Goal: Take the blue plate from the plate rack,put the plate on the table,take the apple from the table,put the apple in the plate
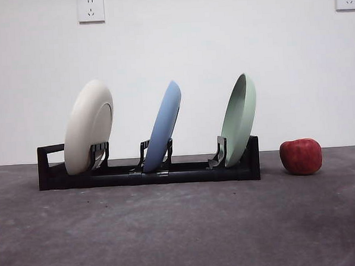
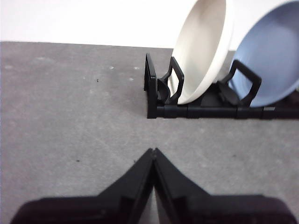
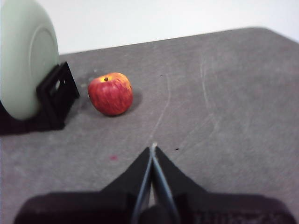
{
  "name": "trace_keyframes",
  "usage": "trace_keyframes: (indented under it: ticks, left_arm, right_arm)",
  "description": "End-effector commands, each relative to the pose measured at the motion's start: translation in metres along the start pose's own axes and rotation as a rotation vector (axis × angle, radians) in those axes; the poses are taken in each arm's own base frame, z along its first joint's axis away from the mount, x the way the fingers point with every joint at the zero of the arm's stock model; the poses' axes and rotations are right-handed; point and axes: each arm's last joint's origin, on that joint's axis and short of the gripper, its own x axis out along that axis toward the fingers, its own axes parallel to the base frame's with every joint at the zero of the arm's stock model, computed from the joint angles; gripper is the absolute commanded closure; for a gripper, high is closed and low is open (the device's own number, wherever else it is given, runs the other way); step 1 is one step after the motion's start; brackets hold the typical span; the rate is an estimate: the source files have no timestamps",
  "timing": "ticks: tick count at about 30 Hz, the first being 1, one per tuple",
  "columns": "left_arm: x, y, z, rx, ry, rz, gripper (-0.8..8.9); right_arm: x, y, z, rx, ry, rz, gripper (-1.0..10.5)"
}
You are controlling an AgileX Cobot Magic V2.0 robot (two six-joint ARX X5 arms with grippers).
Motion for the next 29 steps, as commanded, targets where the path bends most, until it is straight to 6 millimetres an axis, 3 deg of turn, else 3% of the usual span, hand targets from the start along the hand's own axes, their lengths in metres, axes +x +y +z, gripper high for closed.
trace_keyframes:
  ticks: [1, 6, 15, 20, 29]
  left_arm:
    - [-0.002, -0.002, 0.008, -0.141, -0.028, -0.024, 8.19]
    - [-0.013, -0.006, 0.039, -0.202, -0.104, -0.049, 8.2]
    - [-0.013, -0.016, 0.114, -0.201, -0.087, -0.1, 8.2]
    - [0.012, -0.02, 0.156, -0.196, -0.009, -0.134, 8.2]
    - [0.087, -0.026, 0.207, -0.251, 0.319, -0.212, 8.18]
  right_arm:
    - [0.0, 0.0, -0.001, 0.136, 0.001, 0.022, 9.5]
    - [-0.007, 0.005, 0.019, 0.149, -0.041, 0.11, 9.5]
    - [-0.034, 0.013, 0.083, 0.157, -0.11, 0.132, 9.5]
    - [-0.041, 0.017, 0.114, 0.158, 0.017, 0.106, 9.5]
    - [-0.028, 0.022, 0.151, 0.176, 0.327, 0.044, 9.5]
